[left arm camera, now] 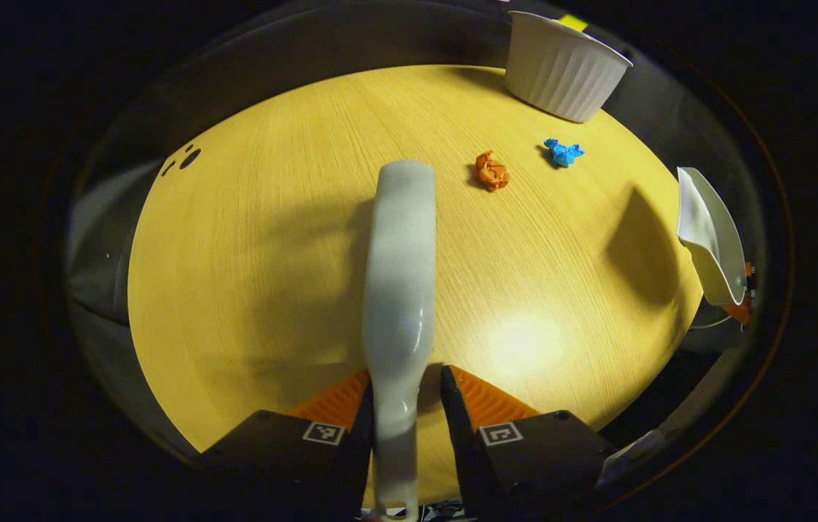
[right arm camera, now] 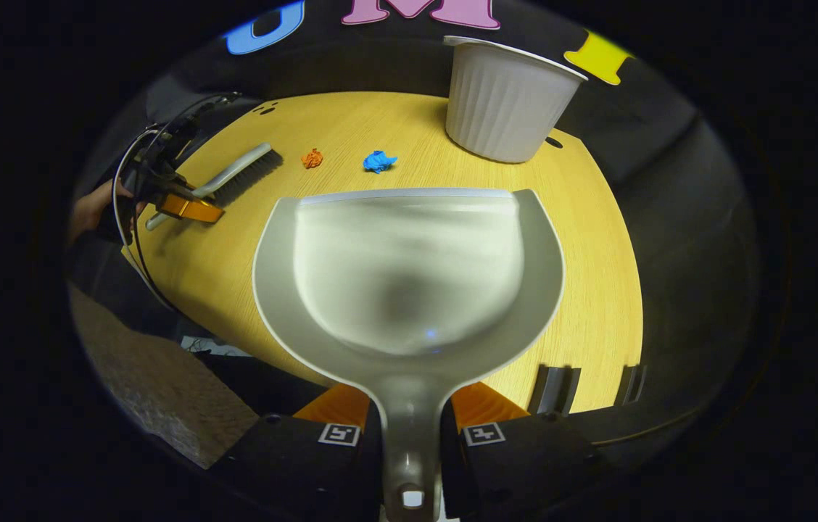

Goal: Pick up the small broom and dustpan from the desktop, sweep the trash into the dustpan with the broom, and then empty the trash into the garbage bin.

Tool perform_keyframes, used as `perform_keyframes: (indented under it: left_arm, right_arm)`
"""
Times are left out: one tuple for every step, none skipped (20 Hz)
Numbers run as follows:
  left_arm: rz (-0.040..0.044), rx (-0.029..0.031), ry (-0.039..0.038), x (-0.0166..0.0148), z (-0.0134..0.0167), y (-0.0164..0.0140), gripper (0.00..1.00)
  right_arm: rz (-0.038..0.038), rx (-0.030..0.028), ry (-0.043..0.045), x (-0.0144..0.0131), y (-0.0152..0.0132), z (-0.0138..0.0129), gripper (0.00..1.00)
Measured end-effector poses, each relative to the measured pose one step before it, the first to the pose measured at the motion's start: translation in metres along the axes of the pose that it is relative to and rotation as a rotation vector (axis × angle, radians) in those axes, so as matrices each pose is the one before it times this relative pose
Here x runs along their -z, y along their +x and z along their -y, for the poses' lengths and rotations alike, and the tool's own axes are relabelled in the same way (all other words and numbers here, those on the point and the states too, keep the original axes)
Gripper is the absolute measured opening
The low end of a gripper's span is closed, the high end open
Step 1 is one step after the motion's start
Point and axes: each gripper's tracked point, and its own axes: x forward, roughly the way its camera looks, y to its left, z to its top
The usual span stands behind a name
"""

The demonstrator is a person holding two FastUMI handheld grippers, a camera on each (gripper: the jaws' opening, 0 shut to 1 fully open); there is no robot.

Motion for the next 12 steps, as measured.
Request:
perform_keyframes:
  left_arm:
    - [-0.00609, -0.00862, 0.01157, -0.00148, -0.00184, 0.00008, 0.46]
    - [0.00219, 0.00014, 0.00382, -0.00297, -0.00155, -0.00066, 0.42]
    - [-0.00015, -0.00177, -0.00440, -0.00139, -0.00061, 0.00176, 0.37]
    - [-0.00016, 0.00431, -0.01140, -0.00155, -0.00001, 0.00244, 0.33]
    - [-0.00641, -0.00482, -0.01307, -0.00148, -0.00161, -0.00094, 0.27]
    - [0.00008, -0.00341, -0.00596, -0.00192, -0.00181, -0.00006, 0.29]
    - [0.01632, -0.00235, 0.00459, -0.00596, -0.00060, -0.00152, 0.27]
    - [0.02377, -0.00399, 0.01173, -0.00841, -0.00059, -0.00283, 0.27]
    - [0.02485, -0.00988, 0.01649, -0.01056, -0.00128, -0.00237, 0.25]
    - [0.02514, -0.01434, 0.01577, -0.00982, -0.00355, -0.00307, 0.26]
    - [0.02267, -0.00967, 0.01280, -0.01195, -0.00256, -0.00188, 0.26]
    - [0.01185, -0.00103, 0.00437, -0.01196, 0.00010, 0.00071, 0.26]
  right_arm:
    - [-0.00371, -0.00503, -0.01005, -0.00085, 0.00054, -0.00132, 0.37]
    - [-0.00626, -0.00656, -0.01195, -0.00069, 0.00061, -0.00164, 0.37]
    - [-0.00713, -0.00765, -0.01680, -0.00057, 0.00157, -0.00161, 0.37]
    - [-0.00840, -0.00823, -0.01964, -0.00117, -0.00017, -0.00222, 0.37]
    - [-0.01307, -0.00933, -0.02335, -0.00073, 0.00088, -0.00197, 0.37]
    - [-0.01608, -0.00584, -0.02448, -0.00125, 0.00190, -0.00033, 0.39]
    - [-0.02115, -0.00312, -0.02297, -0.00146, 0.00375, 0.00146, 0.37]
    - [-0.02020, -0.00244, -0.01947, -0.00238, 0.00072, 0.00102, 0.36]
    - [-0.01633, -0.00889, -0.01714, -0.00332, 0.00268, 0.00096, 0.37]
    - [-0.01336, -0.01374, -0.01546, -0.00395, 0.00261, 0.00037, 0.37]
    - [-0.01277, -0.01646, -0.01866, -0.00340, 0.00192, 0.00123, 0.36]
    - [-0.01830, -0.01674, -0.02187, -0.00228, 0.00305, 0.00166, 0.39]
